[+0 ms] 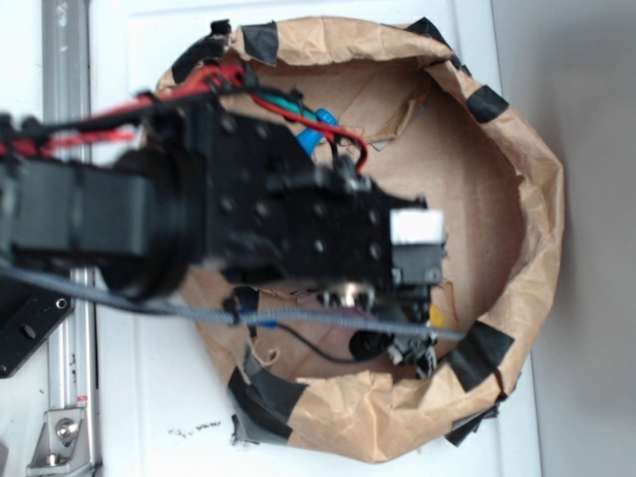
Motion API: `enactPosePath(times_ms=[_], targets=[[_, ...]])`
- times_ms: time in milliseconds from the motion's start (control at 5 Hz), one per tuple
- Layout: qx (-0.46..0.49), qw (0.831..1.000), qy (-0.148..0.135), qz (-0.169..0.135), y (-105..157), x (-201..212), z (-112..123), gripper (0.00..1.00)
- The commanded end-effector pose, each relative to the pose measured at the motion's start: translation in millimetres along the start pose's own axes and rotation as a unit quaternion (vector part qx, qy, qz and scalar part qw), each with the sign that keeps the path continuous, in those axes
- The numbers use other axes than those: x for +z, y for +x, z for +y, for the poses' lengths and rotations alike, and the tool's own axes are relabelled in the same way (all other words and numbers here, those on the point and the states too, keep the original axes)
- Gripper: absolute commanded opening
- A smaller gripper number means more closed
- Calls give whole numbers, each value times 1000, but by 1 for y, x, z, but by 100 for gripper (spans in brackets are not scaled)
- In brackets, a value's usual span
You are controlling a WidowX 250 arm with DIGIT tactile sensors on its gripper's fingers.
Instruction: Grab the yellow duck.
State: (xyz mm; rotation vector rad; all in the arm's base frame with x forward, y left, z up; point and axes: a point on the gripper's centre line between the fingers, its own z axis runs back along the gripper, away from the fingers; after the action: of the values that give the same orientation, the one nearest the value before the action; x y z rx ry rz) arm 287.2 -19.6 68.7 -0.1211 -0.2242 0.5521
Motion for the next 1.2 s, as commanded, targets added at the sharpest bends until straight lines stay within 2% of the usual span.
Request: enactPosePath(times_ms=[0, 400, 600, 800, 1000], targets=[[-10, 999, -5, -30, 18, 10, 2, 100], [-58, 998, 25, -24, 16, -19, -9, 100], [-94, 995, 28, -5, 6, -35, -15, 100], [-114, 993, 27, 20, -5, -43, -13, 100], [-132, 989, 15, 72, -19, -45, -12, 100]])
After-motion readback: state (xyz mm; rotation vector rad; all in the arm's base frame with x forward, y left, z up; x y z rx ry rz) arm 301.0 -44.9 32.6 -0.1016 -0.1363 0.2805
